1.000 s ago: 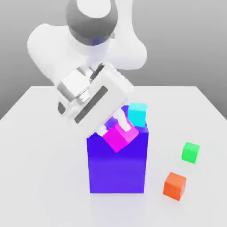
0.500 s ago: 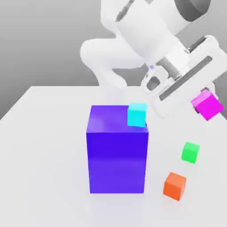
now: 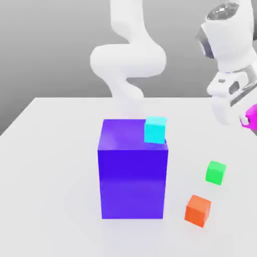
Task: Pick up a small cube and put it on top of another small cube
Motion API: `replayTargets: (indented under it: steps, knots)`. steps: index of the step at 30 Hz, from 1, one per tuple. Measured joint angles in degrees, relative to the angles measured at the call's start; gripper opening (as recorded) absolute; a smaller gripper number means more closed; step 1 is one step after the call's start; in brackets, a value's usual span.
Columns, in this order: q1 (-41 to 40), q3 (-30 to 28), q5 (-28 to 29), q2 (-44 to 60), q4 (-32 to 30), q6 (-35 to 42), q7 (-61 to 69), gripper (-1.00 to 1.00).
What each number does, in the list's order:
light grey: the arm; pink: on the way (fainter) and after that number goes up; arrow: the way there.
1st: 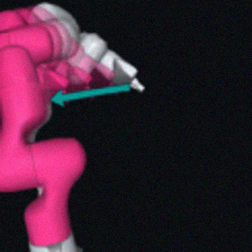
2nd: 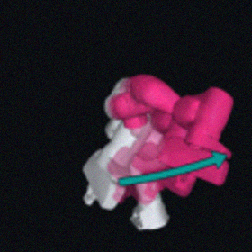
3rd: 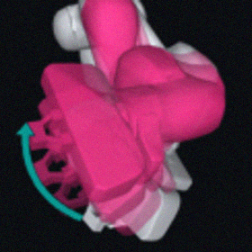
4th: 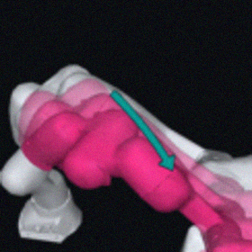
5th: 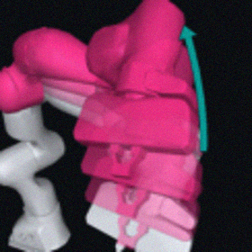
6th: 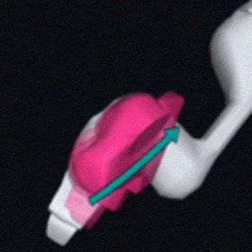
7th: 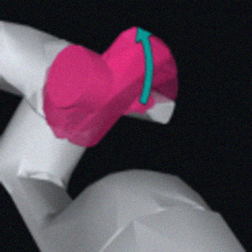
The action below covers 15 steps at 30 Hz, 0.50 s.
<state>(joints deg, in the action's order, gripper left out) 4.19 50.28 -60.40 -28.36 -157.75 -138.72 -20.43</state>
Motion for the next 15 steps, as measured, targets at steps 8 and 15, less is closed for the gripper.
replayTargets:
  steps: [8,15]
  knots:
    - [-8.7,16.6,13.8,2.9,-3.8,-5.4,-8.8,-1.0]
    - [-29.4,38.0,22.9,14.4,-4.7,-18.7,-14.9,-1.0]
